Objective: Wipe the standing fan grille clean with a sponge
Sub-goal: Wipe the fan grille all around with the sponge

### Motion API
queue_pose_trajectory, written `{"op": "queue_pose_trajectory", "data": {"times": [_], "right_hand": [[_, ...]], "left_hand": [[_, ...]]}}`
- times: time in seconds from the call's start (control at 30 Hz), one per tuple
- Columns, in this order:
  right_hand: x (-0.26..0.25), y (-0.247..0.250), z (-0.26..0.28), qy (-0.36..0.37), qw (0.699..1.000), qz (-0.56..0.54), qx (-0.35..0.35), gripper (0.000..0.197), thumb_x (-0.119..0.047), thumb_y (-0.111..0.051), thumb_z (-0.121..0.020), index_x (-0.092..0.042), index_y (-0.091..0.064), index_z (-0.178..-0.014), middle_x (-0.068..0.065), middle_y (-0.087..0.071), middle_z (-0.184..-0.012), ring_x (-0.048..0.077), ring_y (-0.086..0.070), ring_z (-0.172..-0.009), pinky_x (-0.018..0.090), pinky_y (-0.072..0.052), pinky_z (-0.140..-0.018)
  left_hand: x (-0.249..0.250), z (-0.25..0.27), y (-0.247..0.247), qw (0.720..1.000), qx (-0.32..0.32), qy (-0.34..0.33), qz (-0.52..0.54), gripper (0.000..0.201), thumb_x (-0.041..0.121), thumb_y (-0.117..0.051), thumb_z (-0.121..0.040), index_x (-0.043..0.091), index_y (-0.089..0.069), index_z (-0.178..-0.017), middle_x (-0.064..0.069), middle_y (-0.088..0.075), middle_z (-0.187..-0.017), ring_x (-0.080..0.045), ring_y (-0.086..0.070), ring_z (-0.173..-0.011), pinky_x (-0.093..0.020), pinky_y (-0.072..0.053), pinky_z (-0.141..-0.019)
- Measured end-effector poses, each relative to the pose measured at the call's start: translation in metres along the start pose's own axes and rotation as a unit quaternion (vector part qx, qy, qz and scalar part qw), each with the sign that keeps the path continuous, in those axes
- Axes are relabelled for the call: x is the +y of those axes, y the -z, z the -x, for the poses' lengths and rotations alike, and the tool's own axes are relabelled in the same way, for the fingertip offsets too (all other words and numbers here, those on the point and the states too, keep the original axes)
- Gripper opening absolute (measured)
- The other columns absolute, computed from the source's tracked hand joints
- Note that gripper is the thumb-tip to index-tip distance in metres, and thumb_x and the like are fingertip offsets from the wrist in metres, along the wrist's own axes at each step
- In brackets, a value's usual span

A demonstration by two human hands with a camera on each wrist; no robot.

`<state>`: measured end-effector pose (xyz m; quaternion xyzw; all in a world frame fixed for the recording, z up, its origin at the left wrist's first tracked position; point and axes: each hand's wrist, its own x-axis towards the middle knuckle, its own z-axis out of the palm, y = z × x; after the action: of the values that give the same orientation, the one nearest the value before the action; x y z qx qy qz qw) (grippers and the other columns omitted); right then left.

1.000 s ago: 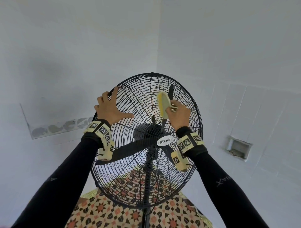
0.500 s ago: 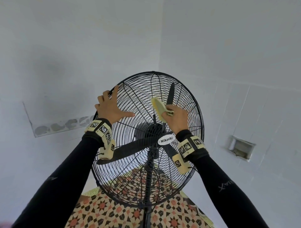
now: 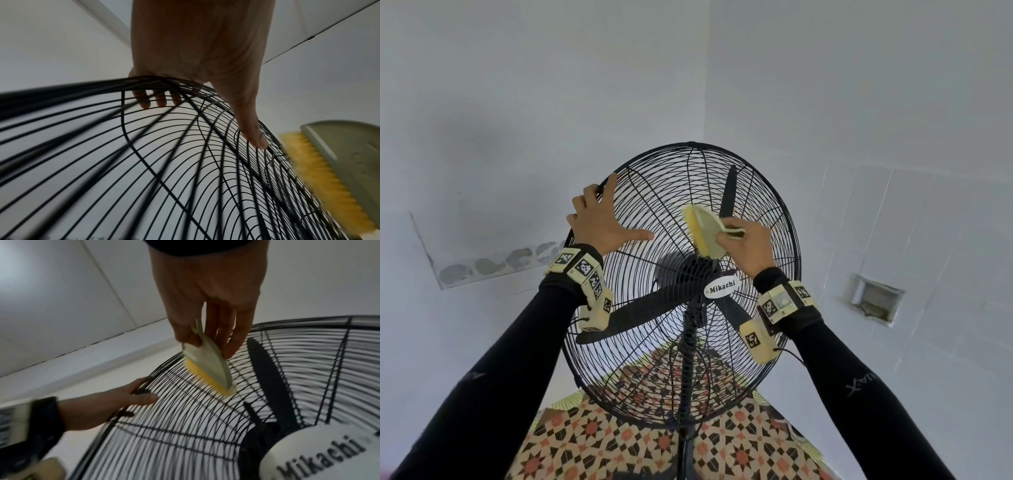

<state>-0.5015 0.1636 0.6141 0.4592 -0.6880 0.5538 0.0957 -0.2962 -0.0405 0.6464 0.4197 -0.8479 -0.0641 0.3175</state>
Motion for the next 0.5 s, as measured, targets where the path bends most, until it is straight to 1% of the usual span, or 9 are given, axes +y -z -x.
{"op": "queue_pose_trajectory", "data": {"times": [0.03, 0.1, 0.13, 0.23, 0.27, 0.3, 0.37, 0.43, 0.5], "right_hand": [[0.004, 0.002, -0.002, -0.009, 0.999, 0.000, 0.039, 0.029, -0.011, -0.075, -0.086, -0.008, -0.075, -0.115, 0.004, -0.076, -0.102, 0.010, -0.069, -0.084, 0.026, -0.061, -0.078], [0.012, 0.002, 0.000, -0.027, 0.994, 0.030, 0.104, 0.030, -0.014, -0.074, -0.087, -0.009, -0.075, -0.116, 0.007, -0.076, -0.102, 0.016, -0.070, -0.084, 0.032, -0.062, -0.078], [0.016, 0.000, 0.003, -0.036, 0.993, 0.041, 0.100, 0.032, -0.015, -0.074, -0.088, -0.008, -0.073, -0.119, 0.009, -0.076, -0.104, 0.018, -0.071, -0.085, 0.032, -0.062, -0.078], [0.019, -0.008, 0.017, -0.021, 1.000, 0.017, 0.006, 0.035, -0.012, -0.075, -0.088, -0.007, -0.071, -0.122, 0.008, -0.075, -0.110, 0.012, -0.069, -0.085, 0.016, -0.058, -0.073], [0.018, -0.009, 0.019, -0.014, 1.000, -0.003, -0.014, 0.034, -0.013, -0.076, -0.086, -0.008, -0.073, -0.120, 0.006, -0.075, -0.108, 0.010, -0.069, -0.085, 0.017, -0.059, -0.074], [0.019, -0.009, 0.019, -0.011, 1.000, -0.019, -0.011, 0.031, -0.014, -0.077, -0.085, -0.009, -0.075, -0.116, 0.003, -0.076, -0.104, 0.009, -0.070, -0.085, 0.023, -0.061, -0.077], [0.022, -0.009, 0.020, -0.028, 0.998, -0.033, 0.051, 0.028, -0.016, -0.075, -0.085, -0.011, -0.076, -0.112, -0.003, -0.075, -0.096, 0.012, -0.071, -0.085, 0.035, -0.062, -0.080], [0.027, -0.009, 0.020, -0.041, 0.993, 0.003, 0.115, 0.028, -0.018, -0.073, -0.087, -0.011, -0.076, -0.113, 0.000, -0.076, -0.095, 0.016, -0.071, -0.084, 0.039, -0.062, -0.080], [0.029, -0.012, 0.021, -0.036, 0.995, 0.039, 0.089, 0.030, -0.020, -0.073, -0.088, -0.011, -0.075, -0.116, 0.004, -0.077, -0.099, 0.018, -0.072, -0.084, 0.039, -0.062, -0.078]], "left_hand": [[0.001, 0.001, 0.000, 1.000, 0.001, -0.001, 0.000, 0.148, 0.090, -0.076, -0.050, 0.039, 0.003, -0.164, -0.013, -0.020, -0.163, -0.041, -0.023, -0.146, -0.066, -0.032, -0.113], [0.001, 0.002, 0.001, 1.000, 0.000, 0.000, -0.003, 0.148, 0.091, -0.076, -0.050, 0.039, 0.003, -0.164, -0.014, -0.019, -0.164, -0.042, -0.023, -0.147, -0.067, -0.032, -0.113], [0.001, 0.001, 0.001, 1.000, -0.001, 0.003, -0.005, 0.148, 0.091, -0.076, -0.050, 0.038, 0.003, -0.164, -0.014, -0.018, -0.164, -0.042, -0.023, -0.147, -0.067, -0.031, -0.113], [0.001, 0.001, 0.001, 1.000, 0.000, 0.005, 0.003, 0.148, 0.089, -0.077, -0.050, 0.038, 0.002, -0.164, -0.014, -0.018, -0.165, -0.042, -0.022, -0.147, -0.067, -0.030, -0.113], [0.000, 0.001, 0.001, 1.000, 0.003, 0.004, 0.006, 0.147, 0.089, -0.077, -0.050, 0.039, 0.001, -0.164, -0.014, -0.019, -0.164, -0.041, -0.023, -0.147, -0.066, -0.031, -0.113], [0.000, 0.001, 0.001, 1.000, 0.005, 0.003, 0.009, 0.147, 0.089, -0.078, -0.050, 0.039, 0.000, -0.164, -0.013, -0.020, -0.163, -0.041, -0.024, -0.146, -0.066, -0.031, -0.113], [0.001, 0.002, 0.001, 1.000, 0.006, -0.002, 0.014, 0.146, 0.088, -0.078, -0.051, 0.039, -0.001, -0.164, -0.014, -0.021, -0.163, -0.041, -0.024, -0.146, -0.065, -0.031, -0.112], [0.002, 0.002, 0.001, 1.000, 0.010, -0.003, 0.012, 0.146, 0.088, -0.079, -0.051, 0.038, -0.001, -0.164, -0.014, -0.021, -0.163, -0.041, -0.023, -0.146, -0.065, -0.031, -0.112], [0.001, 0.002, 0.000, 1.000, 0.011, 0.000, 0.011, 0.146, 0.087, -0.079, -0.052, 0.038, -0.001, -0.165, -0.014, -0.020, -0.163, -0.041, -0.023, -0.146, -0.065, -0.031, -0.113]]}}
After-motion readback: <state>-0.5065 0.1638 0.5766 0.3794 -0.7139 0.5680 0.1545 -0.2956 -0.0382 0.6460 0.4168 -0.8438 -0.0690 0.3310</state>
